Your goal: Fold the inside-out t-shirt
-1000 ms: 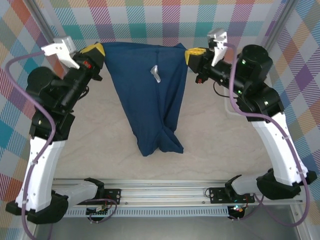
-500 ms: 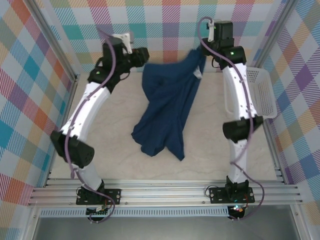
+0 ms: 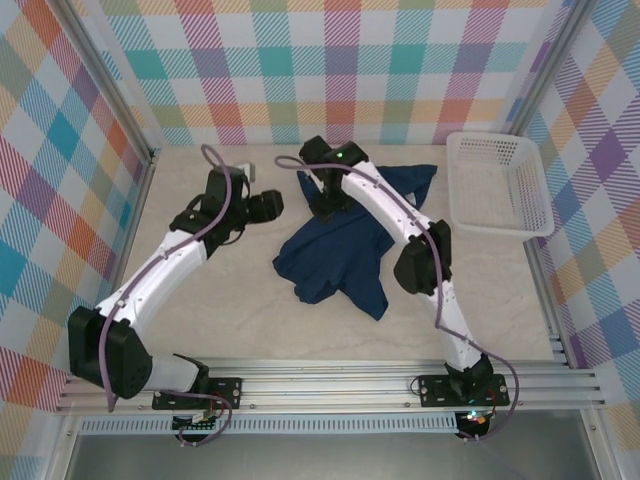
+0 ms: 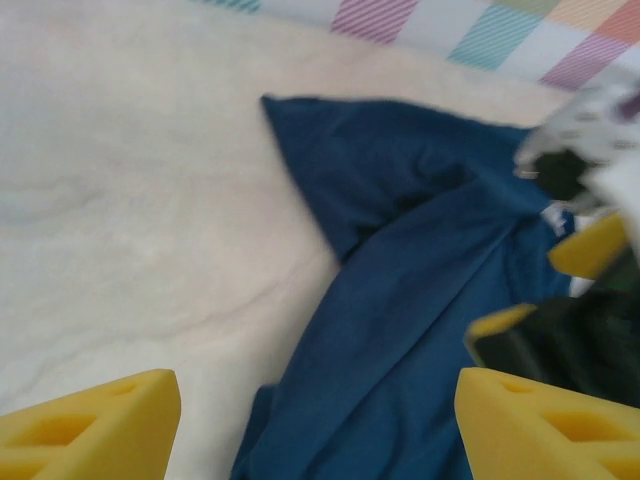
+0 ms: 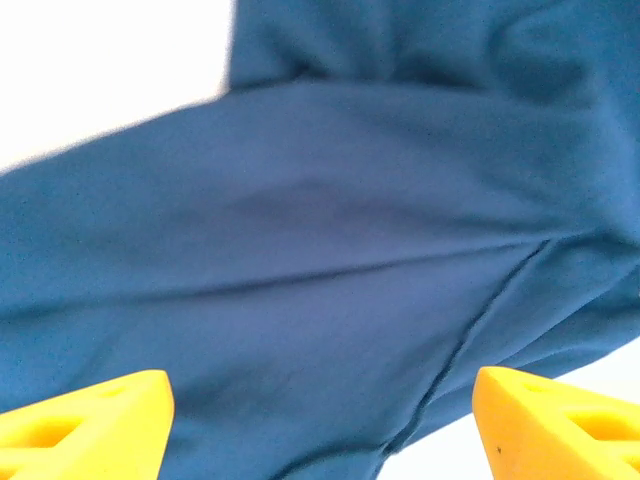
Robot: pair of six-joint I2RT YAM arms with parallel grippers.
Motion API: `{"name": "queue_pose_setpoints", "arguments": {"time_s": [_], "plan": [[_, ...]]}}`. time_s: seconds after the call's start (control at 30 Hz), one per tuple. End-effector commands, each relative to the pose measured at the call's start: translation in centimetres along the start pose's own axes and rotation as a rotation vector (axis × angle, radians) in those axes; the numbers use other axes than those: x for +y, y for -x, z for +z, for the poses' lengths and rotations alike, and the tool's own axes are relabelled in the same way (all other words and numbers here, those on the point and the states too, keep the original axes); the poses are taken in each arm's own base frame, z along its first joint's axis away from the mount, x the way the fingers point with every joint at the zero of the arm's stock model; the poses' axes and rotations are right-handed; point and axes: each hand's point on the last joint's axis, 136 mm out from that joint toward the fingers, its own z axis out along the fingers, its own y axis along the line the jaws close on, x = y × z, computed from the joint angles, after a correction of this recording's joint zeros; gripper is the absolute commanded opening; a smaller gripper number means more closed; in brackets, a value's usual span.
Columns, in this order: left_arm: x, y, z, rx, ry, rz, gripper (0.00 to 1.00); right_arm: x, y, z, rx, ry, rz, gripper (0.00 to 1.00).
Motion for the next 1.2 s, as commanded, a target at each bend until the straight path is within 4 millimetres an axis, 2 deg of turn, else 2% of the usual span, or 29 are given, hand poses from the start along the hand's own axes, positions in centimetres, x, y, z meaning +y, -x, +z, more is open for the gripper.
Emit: {"name": "queue_pose_setpoints", "arguments": {"time_s": [0.0, 0.13, 0.2, 0.27, 0.43, 0.53, 0.6, 0.7, 0.77, 0.8, 0.87, 0.9, 0.97, 1.0, 1.1, 1.17], "plan": [[0.6, 0.2, -1.1, -0.066, 0.014, 0.003, 0.73, -5.4, 2.4, -8.8, -0.296, 0.032, 0.085, 0.79], [1.0, -0.7, -1.9, -0.075, 0.002, 0.009, 0.74, -5.1, 0.9, -11.7, -0.481, 0.059, 0.024, 0.83], [1.7, -1.8, -1.6, -0.081, 0.013, 0.014, 0.78, -4.1, -1.0, -11.3, -0.524, 0.115, 0.010, 0.87], [2.6, -3.8, -1.0, -0.046, 0.029, 0.022, 0.80, -2.8, -3.3, -9.7, -0.495, 0.182, 0.014, 0.89], [4.2, -9.6, 1.0, 0.093, 0.033, -0.027, 0.80, 3.1, -11.1, -5.0, -0.348, 0.371, 0.100, 0.91], [5.5, -12.8, 1.7, 0.146, 0.053, -0.053, 0.80, 6.4, -15.5, -1.9, -0.243, 0.398, 0.129, 0.90], [5.9, -13.9, 2.1, 0.172, 0.061, -0.062, 0.80, 7.4, -17.3, 0.3, -0.183, 0.373, 0.149, 0.90], [5.5, -14.5, 2.6, 0.200, 0.037, -0.067, 0.80, 8.3, -17.7, 2.9, -0.154, 0.387, 0.187, 0.87], [5.3, -14.8, 3.0, 0.220, 0.023, -0.073, 0.81, 8.7, -17.6, 4.4, -0.134, 0.381, 0.193, 0.81], [5.0, -15.1, 3.3, 0.236, 0.011, -0.075, 0.81, 8.7, -17.6, 4.9, -0.122, 0.373, 0.190, 0.74], [4.5, -15.8, 3.9, 0.276, -0.014, -0.080, 0.80, 8.3, -17.5, 5.1, -0.112, 0.349, 0.185, 0.50], [4.2, -16.0, 4.4, 0.293, -0.028, -0.086, 0.80, 7.6, -17.6, 4.8, -0.114, 0.321, 0.185, 0.37], [3.4, -16.5, 5.6, 0.324, -0.058, -0.096, 0.77, 5.6, -17.6, 3.7, -0.132, 0.279, 0.217, 0.06], [2.9, -16.7, 6.4, 0.340, -0.079, -0.095, 0.74, 4.5, -17.4, 2.9, -0.152, 0.275, 0.244, 0.00], [1.1, -16.8, 8.9, 0.369, -0.133, -0.096, 0.58, 3.2, -16.6, 0.3, -0.233, 0.307, 0.285, 0.00], [-0.3, -16.3, 10.3, 0.367, -0.173, -0.091, 0.44, 2.7, -15.9, -1.2, -0.270, 0.313, 0.287, 0.00]]}}
